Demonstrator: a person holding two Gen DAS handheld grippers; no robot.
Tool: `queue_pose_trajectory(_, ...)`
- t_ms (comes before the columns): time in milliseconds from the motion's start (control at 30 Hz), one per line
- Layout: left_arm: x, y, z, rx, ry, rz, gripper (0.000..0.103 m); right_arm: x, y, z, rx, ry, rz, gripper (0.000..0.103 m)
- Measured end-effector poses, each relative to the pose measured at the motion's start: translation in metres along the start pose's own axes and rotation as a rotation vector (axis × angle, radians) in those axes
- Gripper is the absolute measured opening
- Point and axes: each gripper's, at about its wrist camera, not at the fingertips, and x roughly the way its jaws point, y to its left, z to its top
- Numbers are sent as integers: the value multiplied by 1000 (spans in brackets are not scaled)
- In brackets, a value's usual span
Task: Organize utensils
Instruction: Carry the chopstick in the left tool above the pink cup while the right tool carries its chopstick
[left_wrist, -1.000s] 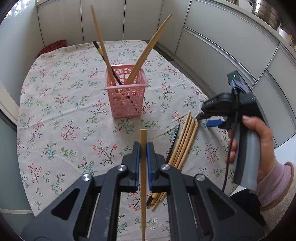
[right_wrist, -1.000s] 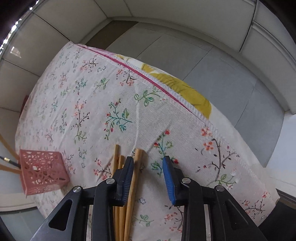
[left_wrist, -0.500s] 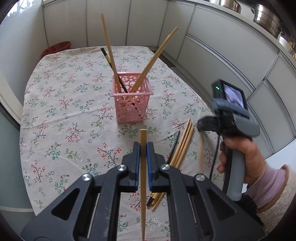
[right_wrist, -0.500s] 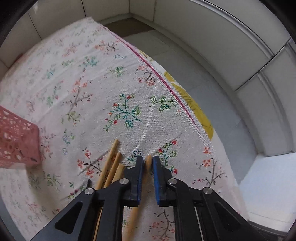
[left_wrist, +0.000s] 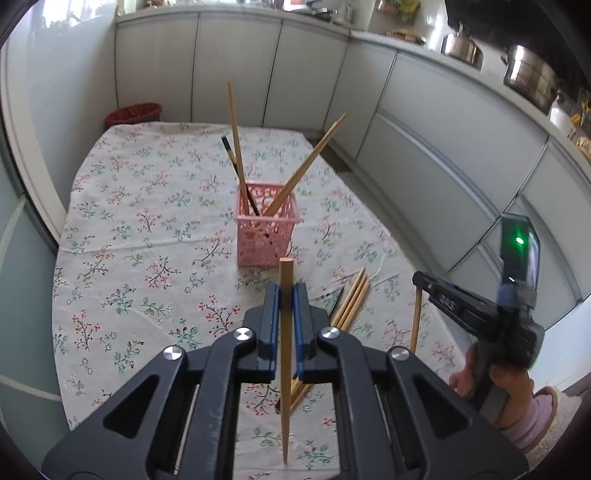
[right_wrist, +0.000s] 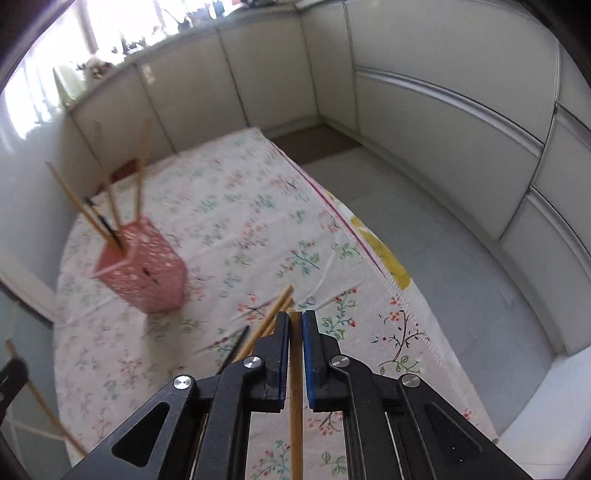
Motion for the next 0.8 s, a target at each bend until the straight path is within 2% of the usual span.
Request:
queue_pose_trajectory(267, -25, -11, 2, -7, -55, 6, 8, -52, 17, 10, -89, -92, 107, 7)
queue_pose_trajectory(800, -52, -20, 27, -7, -132, 7, 8, -116, 39, 50, -189, -184, 191, 7)
